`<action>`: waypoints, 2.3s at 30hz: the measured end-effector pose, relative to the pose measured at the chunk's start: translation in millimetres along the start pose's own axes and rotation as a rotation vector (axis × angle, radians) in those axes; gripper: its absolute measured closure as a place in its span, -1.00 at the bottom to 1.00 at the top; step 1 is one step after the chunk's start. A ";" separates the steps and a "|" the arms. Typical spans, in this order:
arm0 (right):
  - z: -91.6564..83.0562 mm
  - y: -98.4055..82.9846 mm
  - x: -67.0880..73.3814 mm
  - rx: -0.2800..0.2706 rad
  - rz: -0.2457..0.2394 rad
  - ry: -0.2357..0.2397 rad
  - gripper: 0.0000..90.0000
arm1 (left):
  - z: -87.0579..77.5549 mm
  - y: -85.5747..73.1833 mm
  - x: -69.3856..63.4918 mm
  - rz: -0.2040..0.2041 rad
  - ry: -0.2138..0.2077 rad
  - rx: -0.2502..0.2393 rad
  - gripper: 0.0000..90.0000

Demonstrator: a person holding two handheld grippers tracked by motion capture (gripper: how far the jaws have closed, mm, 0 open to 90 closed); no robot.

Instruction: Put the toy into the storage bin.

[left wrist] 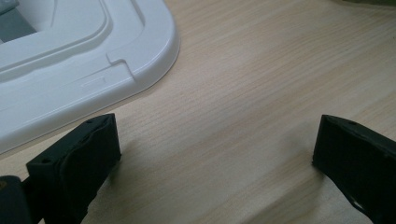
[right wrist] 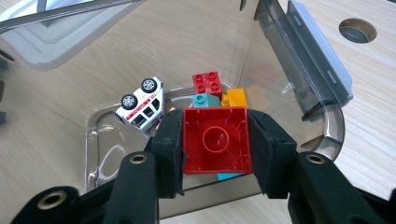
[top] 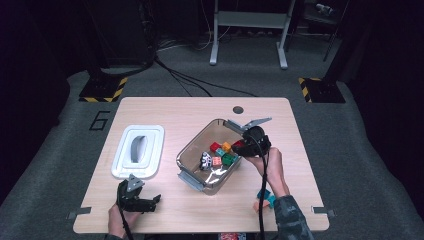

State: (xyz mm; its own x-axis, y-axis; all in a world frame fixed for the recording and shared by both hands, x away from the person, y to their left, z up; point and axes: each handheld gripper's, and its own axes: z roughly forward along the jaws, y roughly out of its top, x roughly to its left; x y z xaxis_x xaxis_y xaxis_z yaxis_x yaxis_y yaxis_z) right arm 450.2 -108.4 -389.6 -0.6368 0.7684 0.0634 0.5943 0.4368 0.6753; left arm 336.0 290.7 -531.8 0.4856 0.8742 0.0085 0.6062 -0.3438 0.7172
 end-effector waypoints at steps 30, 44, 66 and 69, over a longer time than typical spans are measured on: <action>-57.4 -63.8 -15.1 -0.091 0.089 -0.058 -0.85 | 0.1 -0.1 -0.1 0.001 0.002 -0.002 -0.99; -43.1 -131.3 -23.5 0.009 0.167 -0.074 -0.94 | -0.7 0.3 0.4 0.004 -0.007 0.009 -0.99; -38.8 -191.7 -30.2 0.077 0.253 -0.142 -0.70 | -0.7 0.3 0.5 0.003 -0.008 0.008 -0.99; -39.5 -194.5 -27.5 0.072 0.253 -0.144 -0.69 | -0.8 0.3 0.5 0.005 -0.006 0.009 -0.99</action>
State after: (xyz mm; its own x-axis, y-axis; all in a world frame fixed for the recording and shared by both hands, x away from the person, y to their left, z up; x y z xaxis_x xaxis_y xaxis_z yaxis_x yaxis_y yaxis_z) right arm 332.7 -232.9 -493.7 -0.3910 0.9132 0.1146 0.7618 0.2512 0.5972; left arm 335.9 291.3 -531.0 0.4923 0.8704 0.0079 0.6097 -0.3513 0.7106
